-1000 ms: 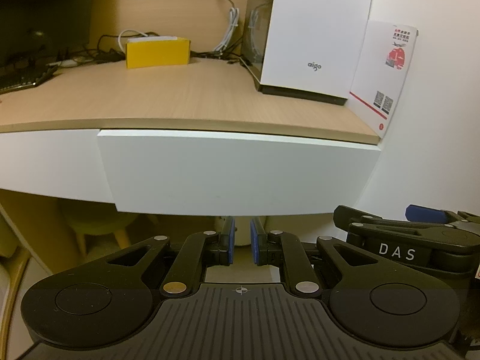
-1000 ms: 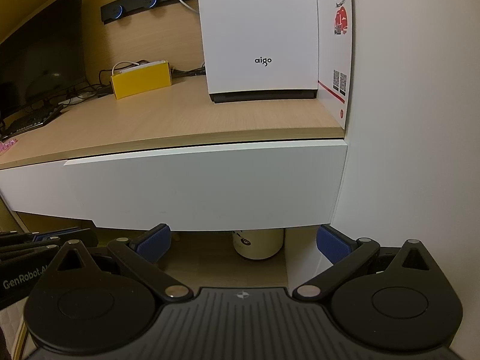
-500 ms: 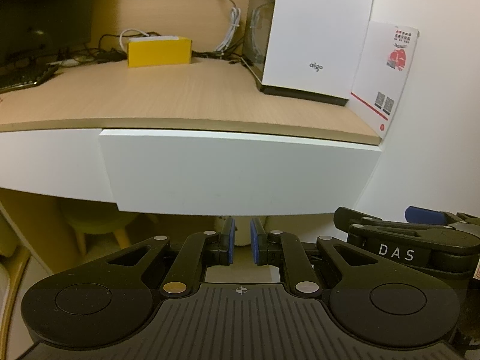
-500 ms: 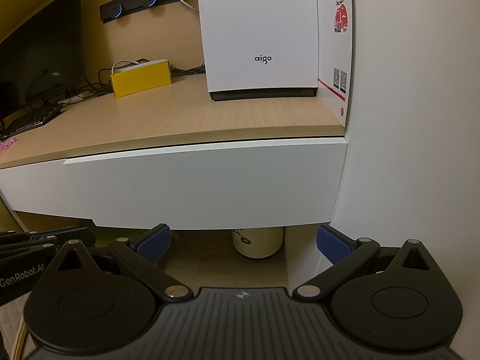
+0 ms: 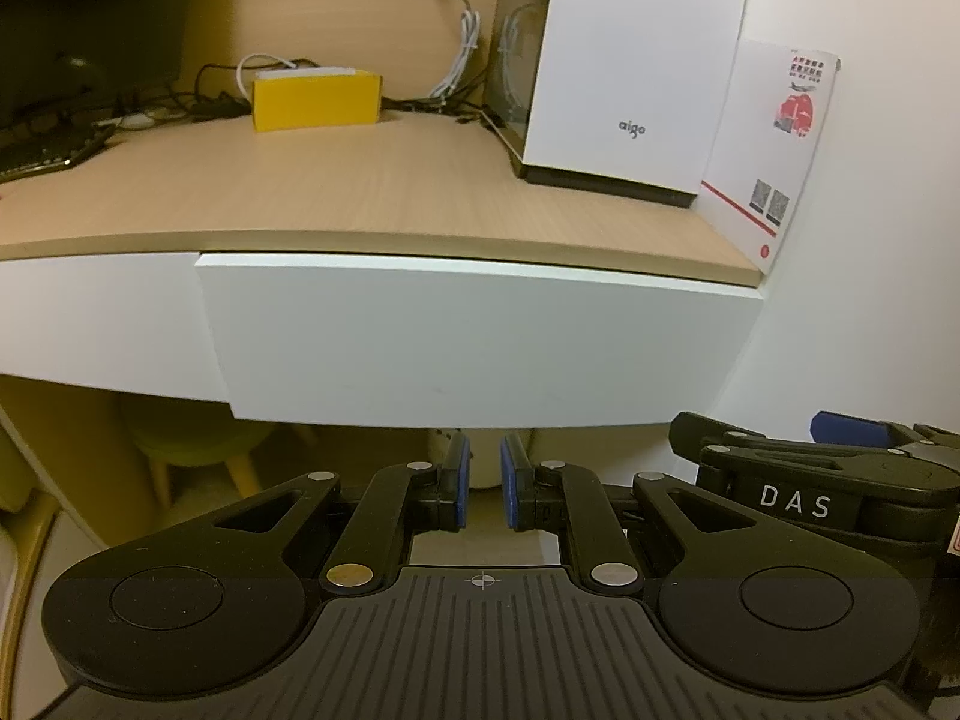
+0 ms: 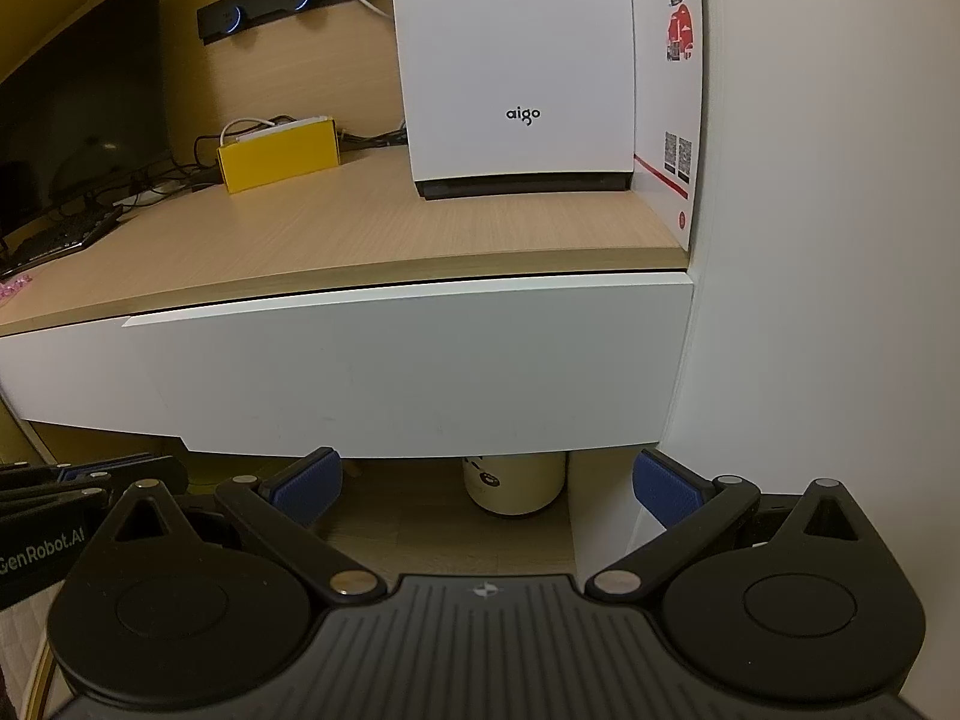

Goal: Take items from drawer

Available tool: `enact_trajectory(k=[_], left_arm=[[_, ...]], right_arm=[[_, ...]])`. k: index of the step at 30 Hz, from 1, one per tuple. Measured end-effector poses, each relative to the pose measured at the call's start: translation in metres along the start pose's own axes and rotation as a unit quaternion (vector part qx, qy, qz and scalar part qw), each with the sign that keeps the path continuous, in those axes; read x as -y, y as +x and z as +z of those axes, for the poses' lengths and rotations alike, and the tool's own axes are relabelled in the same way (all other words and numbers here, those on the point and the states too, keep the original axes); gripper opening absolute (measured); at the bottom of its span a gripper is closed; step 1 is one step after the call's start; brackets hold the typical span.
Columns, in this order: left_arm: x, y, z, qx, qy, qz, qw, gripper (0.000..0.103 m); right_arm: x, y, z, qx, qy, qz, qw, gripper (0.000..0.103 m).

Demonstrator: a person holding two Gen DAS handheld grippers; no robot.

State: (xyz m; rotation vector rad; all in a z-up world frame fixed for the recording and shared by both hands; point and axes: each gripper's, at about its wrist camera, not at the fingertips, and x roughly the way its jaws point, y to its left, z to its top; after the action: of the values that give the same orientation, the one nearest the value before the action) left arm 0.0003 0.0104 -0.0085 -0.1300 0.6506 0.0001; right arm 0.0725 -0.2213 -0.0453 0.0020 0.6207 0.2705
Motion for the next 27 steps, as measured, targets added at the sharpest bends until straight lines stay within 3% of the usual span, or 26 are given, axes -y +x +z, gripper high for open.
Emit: enact_trajectory(k=[27], left_arm=[[0.0042,0.0066,0.007,-0.002,-0.001,0.001,1.0,0.014]], right_arm=[[0.0007,0.0045,0.0032,-0.003,0.001,-0.001,1.0,0.103]])
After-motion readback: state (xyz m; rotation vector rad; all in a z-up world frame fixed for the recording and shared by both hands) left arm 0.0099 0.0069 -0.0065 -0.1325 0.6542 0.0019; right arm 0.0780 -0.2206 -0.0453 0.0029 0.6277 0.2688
